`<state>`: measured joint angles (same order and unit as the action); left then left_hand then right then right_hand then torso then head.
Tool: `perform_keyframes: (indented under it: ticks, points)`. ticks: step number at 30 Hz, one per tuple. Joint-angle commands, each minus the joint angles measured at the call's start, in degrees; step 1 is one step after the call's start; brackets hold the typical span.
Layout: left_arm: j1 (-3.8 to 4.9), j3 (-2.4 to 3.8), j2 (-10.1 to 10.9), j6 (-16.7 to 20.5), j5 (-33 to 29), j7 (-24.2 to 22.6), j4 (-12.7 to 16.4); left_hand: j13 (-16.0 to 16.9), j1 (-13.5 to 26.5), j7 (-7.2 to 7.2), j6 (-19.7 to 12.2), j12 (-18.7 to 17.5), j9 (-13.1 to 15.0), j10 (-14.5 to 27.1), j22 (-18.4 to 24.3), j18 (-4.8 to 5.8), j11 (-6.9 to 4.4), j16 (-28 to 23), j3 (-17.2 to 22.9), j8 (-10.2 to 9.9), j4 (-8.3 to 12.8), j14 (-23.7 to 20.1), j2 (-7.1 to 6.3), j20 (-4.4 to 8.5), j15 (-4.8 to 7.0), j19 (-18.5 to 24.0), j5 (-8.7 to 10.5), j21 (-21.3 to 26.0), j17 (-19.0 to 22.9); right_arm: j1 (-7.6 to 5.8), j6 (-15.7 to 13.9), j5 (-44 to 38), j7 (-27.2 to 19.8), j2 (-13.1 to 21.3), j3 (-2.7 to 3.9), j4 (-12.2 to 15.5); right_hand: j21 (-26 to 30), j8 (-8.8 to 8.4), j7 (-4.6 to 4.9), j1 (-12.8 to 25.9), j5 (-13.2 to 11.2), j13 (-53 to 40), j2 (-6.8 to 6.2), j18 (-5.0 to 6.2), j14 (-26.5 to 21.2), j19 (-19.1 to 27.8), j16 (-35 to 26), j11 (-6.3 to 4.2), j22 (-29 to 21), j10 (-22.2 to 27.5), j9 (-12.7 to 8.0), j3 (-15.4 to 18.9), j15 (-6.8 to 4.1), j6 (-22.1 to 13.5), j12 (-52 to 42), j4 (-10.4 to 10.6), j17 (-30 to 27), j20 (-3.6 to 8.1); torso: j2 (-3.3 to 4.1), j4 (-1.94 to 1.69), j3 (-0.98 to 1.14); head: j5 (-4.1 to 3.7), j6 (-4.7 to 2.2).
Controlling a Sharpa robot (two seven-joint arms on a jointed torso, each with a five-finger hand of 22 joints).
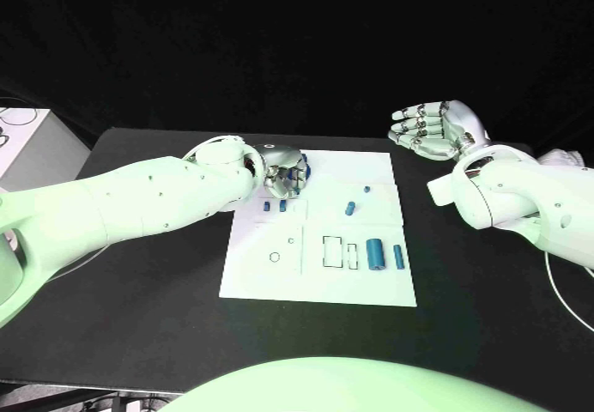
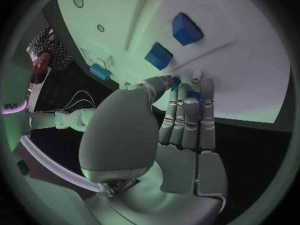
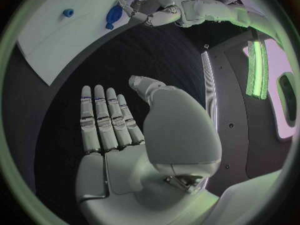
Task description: Assemble the parts on the task board
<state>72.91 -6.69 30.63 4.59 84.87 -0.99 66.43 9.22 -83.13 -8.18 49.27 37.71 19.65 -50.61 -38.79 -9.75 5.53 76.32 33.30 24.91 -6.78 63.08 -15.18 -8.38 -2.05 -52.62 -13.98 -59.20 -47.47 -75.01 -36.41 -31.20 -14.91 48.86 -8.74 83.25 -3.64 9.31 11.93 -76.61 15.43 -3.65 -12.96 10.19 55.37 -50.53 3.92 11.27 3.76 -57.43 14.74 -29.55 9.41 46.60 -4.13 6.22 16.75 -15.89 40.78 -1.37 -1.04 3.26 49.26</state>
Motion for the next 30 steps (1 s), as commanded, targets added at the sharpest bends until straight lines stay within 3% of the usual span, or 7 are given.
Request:
perform_keyframes:
  ticks: [1,17,22,30]
  points:
    - [-0.07,-0.03,-0.2,-1.1,0.4,-0.6,-0.2,-0.1,0.2,-0.10,0.5,-0.3,-0.1,-0.6,-0.1,-0.82,0.01,0.2,0.3,-0.3,0.0,0.4,0.47,0.44,0.10,0.1,0.29,-0.3,-0.1,0.01,0.7,-0.1,-0.5,0.0,0.03,0.1,0.1,-0.25,2.77,0.4,0.4,0.0,0.34,0.34,-0.3,0.4,-0.2,0.25,-0.1,-0.2,0.0,0.0,0.18,-0.1,0.3,-0.2,-0.1,-0.14,-0.01,0.02,0.02,-0.04,-0.06]
    - [-0.20,-0.39,-1.0,-1.6,0.3,-1.0,-1.2,-1.0,0.4,-0.06,2.5,-2.3,-0.3,-2.9,-1.2,-0.84,-0.38,1.9,1.4,-0.9,1.6,2.1,1.48,0.67,0.46,0.2,0.38,-1.8,-1.5,0.00,0.9,-0.1,-0.4,0.1,0.03,0.3,0.0,-0.28,2.79,0.5,0.4,0.0,0.44,0.35,-0.3,0.4,-0.2,0.25,-0.1,-0.3,-0.1,0.0,0.18,-0.1,0.3,-0.3,-0.3,-0.16,-0.02,0.00,0.04,-0.18,0.10]
    - [-0.21,-0.50,-0.9,-0.8,0.3,-1.3,-1.3,-1.3,0.4,0.20,4.9,-3.7,0.1,-5.9,-2.0,-0.88,-1.11,3.5,1.9,-1.0,2.9,4.9,2.51,1.17,1.11,0.0,0.49,-3.0,-4.2,0.00,0.9,-0.1,-0.4,0.1,0.03,0.3,0.0,-0.28,2.79,0.5,0.4,0.0,0.44,0.35,-0.3,0.4,-0.2,0.25,-0.1,-0.3,-0.1,0.0,0.18,-0.1,0.3,-0.3,-0.3,-0.16,-0.06,-0.02,0.06,-0.20,0.03]
    - [-0.24,-0.52,-0.3,2.0,-0.4,-2.4,-0.8,-1.4,0.6,0.41,6.3,-5.3,0.5,-8.0,-2.6,-0.87,-1.51,4.3,2.3,-1.5,4.1,6.8,3.07,1.62,1.54,-0.3,0.55,-4.0,-5.8,0.00,1.2,-0.1,-0.3,0.1,0.03,0.2,0.0,-0.28,2.79,0.5,0.4,0.0,0.44,0.35,-0.3,0.4,-0.2,0.25,-0.1,-0.3,-0.1,0.0,0.18,-0.1,0.3,-0.3,-0.3,-0.16,-0.02,0.02,0.00,-0.22,-0.12]
